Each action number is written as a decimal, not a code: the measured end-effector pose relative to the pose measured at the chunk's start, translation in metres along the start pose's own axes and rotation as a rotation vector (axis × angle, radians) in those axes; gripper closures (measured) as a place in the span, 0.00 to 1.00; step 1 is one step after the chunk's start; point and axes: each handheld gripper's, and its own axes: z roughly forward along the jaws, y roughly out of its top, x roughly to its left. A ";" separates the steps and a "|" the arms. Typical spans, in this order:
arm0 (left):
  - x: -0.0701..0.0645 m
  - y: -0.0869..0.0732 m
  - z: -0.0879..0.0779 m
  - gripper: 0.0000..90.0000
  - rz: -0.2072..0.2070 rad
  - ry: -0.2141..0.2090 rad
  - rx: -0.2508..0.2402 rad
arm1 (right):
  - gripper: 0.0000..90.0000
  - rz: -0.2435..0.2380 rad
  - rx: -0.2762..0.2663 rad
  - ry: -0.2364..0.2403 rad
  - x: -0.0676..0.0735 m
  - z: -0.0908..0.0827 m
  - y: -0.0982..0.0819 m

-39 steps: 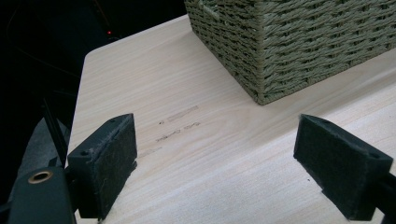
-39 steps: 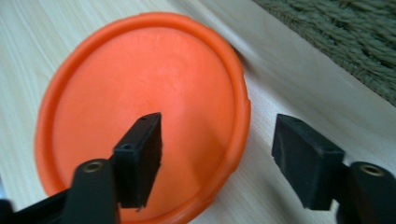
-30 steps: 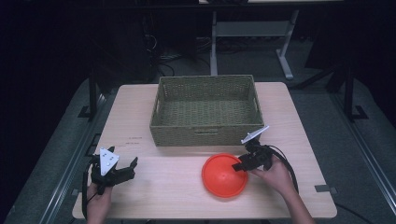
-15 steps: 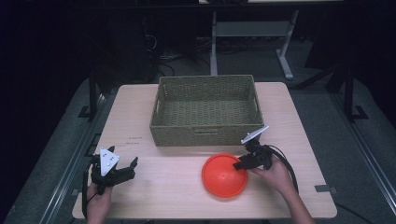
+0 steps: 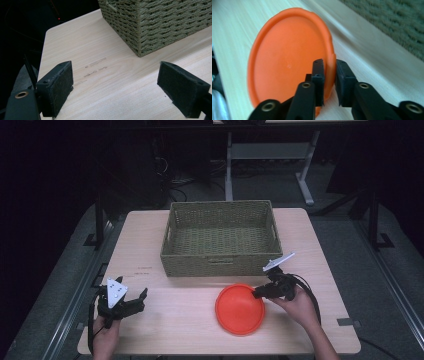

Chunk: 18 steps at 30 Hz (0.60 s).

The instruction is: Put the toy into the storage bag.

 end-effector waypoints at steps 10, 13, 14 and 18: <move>0.001 0.000 0.000 0.14 0.000 0.003 -0.001 | 0.91 -0.083 -0.036 0.000 0.033 -0.024 0.019; 0.001 0.000 0.000 0.14 -0.001 0.003 -0.003 | 0.91 -0.107 -0.049 -0.004 0.043 -0.031 0.024; 0.001 0.000 0.000 0.14 -0.002 0.003 -0.003 | 0.91 -0.118 -0.057 -0.003 0.045 -0.033 0.026; 0.001 0.000 -0.001 0.14 0.001 0.005 -0.004 | 0.91 -0.136 -0.082 0.005 0.051 -0.044 0.033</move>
